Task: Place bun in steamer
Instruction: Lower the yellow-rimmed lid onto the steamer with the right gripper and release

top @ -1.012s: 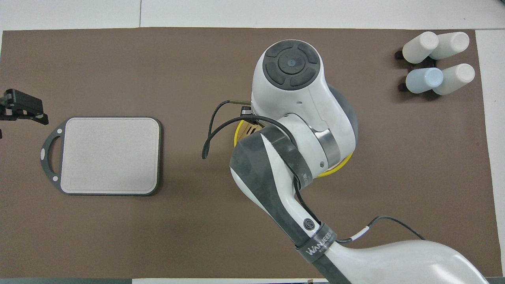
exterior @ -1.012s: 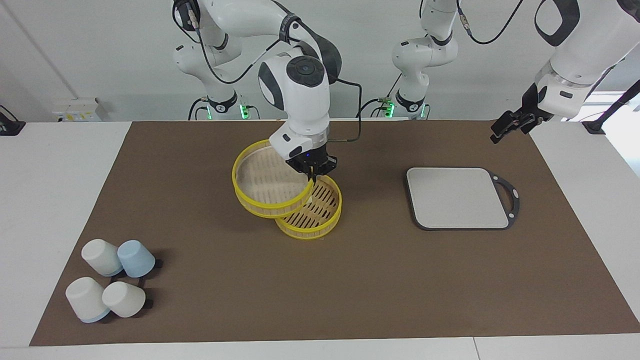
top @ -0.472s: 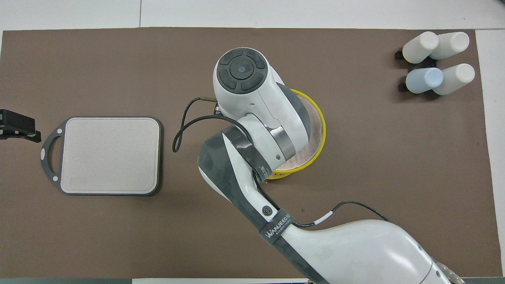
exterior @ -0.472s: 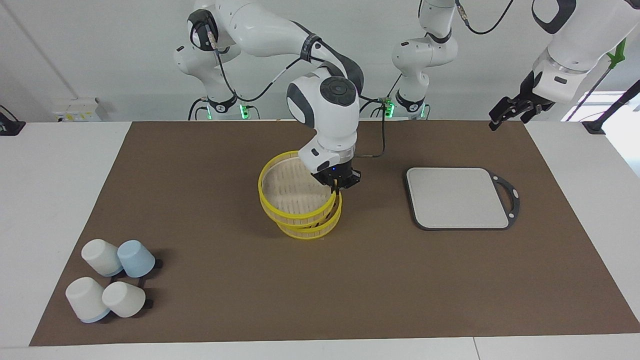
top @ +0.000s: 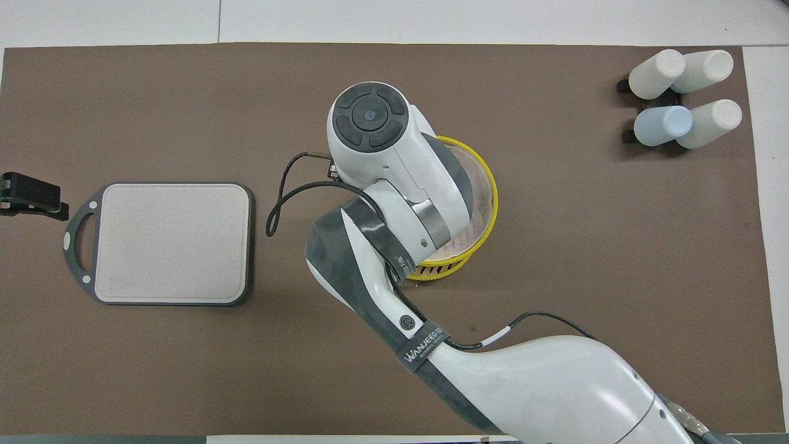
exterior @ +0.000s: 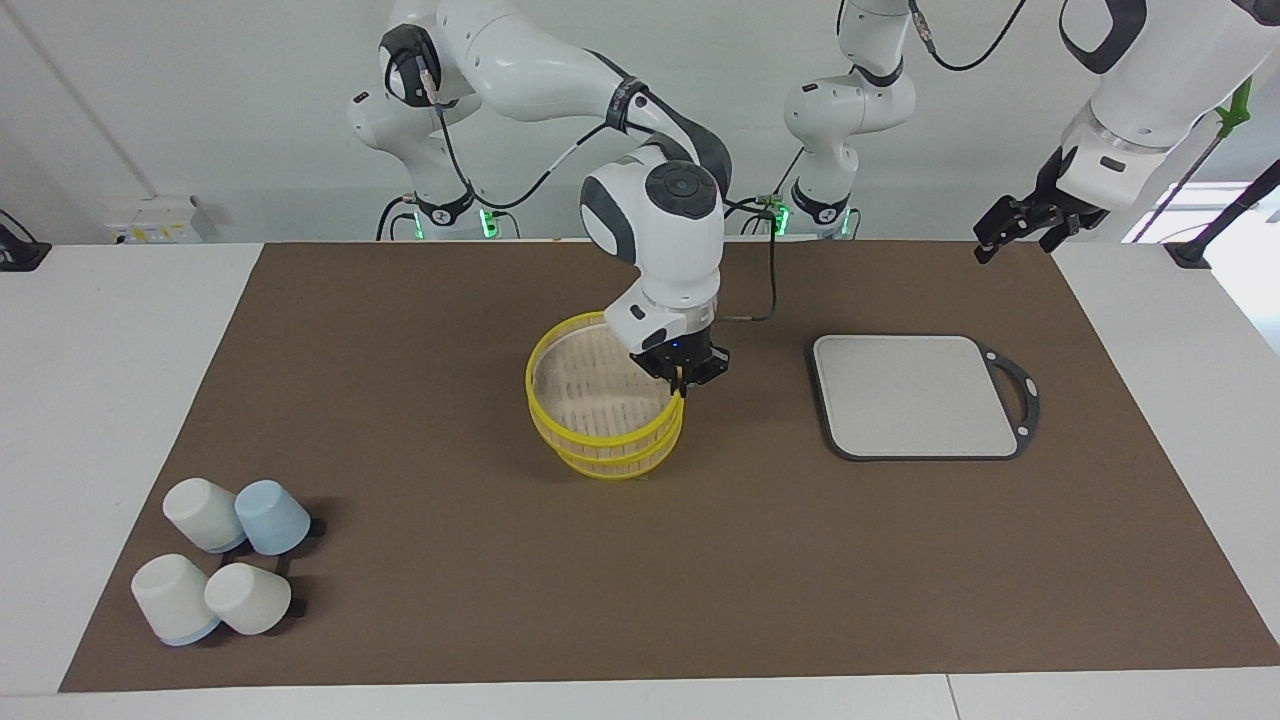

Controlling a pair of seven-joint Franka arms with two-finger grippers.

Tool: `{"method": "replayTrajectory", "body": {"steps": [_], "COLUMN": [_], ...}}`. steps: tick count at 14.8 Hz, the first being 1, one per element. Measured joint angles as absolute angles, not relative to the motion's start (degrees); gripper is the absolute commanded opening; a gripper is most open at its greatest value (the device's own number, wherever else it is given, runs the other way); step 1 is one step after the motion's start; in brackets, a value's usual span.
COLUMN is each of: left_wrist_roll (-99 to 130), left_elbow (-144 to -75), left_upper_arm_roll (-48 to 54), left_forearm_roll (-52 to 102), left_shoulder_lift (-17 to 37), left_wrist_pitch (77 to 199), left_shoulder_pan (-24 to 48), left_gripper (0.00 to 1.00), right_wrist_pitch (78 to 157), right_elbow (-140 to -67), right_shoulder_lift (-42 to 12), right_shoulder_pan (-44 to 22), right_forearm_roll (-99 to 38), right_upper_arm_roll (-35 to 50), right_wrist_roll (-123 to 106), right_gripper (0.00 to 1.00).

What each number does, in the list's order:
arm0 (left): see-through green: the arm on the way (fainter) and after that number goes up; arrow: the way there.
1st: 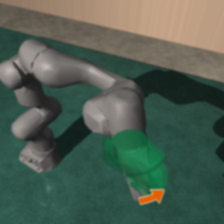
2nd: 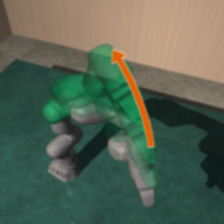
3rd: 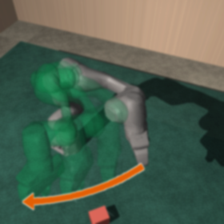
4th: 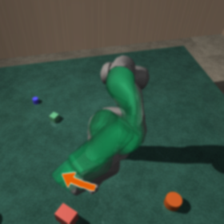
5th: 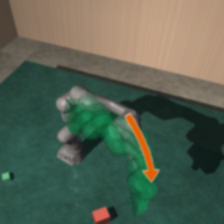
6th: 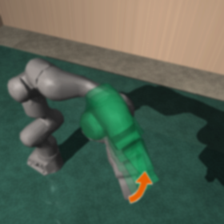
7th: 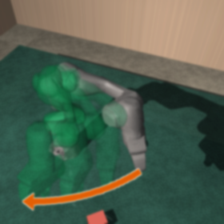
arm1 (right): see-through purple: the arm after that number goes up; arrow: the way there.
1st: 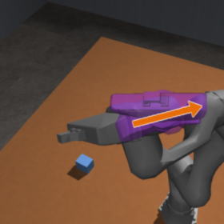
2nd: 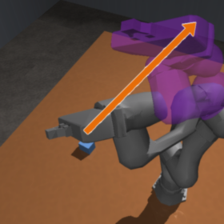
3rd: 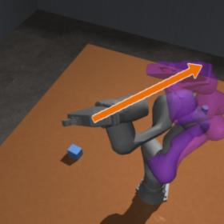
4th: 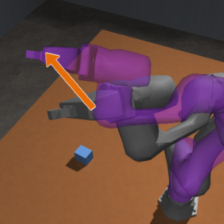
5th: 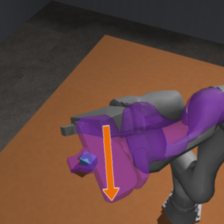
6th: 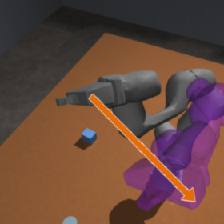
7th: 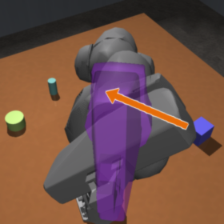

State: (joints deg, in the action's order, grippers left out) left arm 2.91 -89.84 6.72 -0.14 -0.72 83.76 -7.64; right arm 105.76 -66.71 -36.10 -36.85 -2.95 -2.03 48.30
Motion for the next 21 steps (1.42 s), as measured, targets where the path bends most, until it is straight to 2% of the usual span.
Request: {"method": "replayTrajectory", "body": {"steps": [21], "left_wrist_roll": [1.0], "left_elbow": [-89.9], "left_upper_arm_roll": [10.3], "left_forearm_roll": [0.0], "left_shoulder_lift": [-0.2], "left_wrist_pitch": [87.4], "left_shoulder_pan": [-7.7], "left_gripper": [1.00], "right_wrist_pitch": [108.9], "right_elbow": [-69.3], "right_shoulder_lift": [-37.4], "right_shoulder_pan": [-38.2], "right_forearm_roll": [-3.2], "right_upper_arm_roll": [-2.0], "right_wrist_roll": [48.1], "right_gripper": [0.00]}}
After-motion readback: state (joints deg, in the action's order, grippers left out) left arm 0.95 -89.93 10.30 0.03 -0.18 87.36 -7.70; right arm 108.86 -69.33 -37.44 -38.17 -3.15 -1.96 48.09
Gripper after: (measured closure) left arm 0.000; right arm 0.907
